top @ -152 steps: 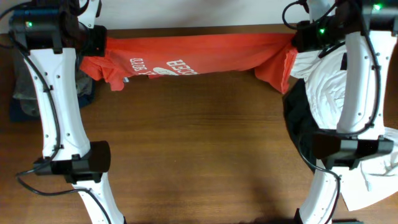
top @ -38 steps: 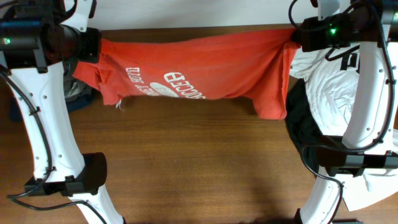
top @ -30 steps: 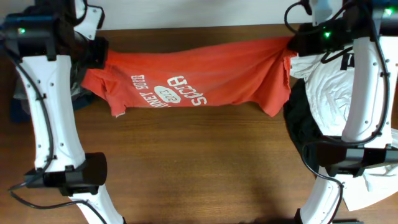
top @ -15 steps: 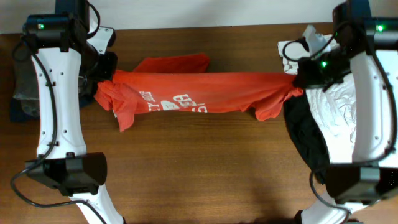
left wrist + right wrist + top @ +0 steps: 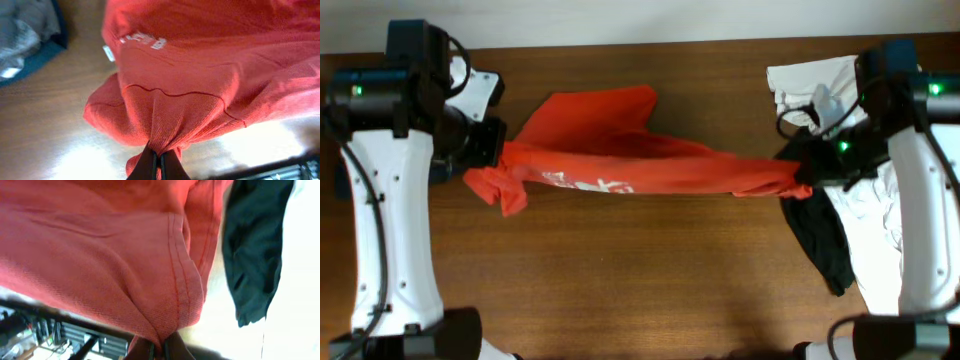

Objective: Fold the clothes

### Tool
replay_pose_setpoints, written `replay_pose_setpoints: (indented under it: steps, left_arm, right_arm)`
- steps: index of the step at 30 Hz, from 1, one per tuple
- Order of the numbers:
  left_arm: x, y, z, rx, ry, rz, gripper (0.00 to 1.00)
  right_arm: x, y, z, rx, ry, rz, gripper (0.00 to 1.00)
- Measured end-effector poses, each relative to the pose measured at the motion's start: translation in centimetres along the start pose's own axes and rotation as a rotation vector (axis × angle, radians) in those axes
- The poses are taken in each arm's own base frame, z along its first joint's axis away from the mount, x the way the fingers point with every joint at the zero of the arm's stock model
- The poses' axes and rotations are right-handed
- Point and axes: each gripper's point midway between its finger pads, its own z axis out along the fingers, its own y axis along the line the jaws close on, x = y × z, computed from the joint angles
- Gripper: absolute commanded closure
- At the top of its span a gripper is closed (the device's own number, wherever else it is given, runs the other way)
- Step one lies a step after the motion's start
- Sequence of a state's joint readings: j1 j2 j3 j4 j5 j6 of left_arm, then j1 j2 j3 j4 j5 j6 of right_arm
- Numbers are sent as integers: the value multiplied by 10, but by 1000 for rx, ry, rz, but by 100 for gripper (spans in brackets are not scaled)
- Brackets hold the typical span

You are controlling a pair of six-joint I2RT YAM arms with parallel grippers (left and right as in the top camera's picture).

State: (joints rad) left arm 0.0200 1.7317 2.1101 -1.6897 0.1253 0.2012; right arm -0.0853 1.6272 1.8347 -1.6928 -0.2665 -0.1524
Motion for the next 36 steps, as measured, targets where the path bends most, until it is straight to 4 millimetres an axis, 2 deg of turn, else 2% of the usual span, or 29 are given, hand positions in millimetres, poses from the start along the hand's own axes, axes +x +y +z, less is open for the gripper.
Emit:
replay_pose_setpoints:
  steps: [2,5,9,12,17,22,28,36]
  left_arm:
    - [9,-5,9,21,37,1,100]
    - [27,-13,37,59,152,3,100]
    - [50,-23,71,98,287,6,100]
    - [58,-23,85,105,322,-7,100]
    - [60,-22,100,105,326,-16,100]
    - [58,-20,113,99,309,-29,100]
    - [56,-15,134,79,288,-56,100]
    - [46,-9,150,52,233,-72,100]
  right_arm:
    - [13,1,4,-2,19,5,96]
    - [30,0,16,-9,66,22,96]
    - [47,-5,44,-19,147,58,96]
    - [60,-10,65,-25,207,79,96]
    - [74,-23,92,-32,251,132,96]
    - [77,-45,104,-31,230,209,96]
    - [63,-68,104,-15,139,262,96]
    - [58,-70,106,-14,122,260,96]
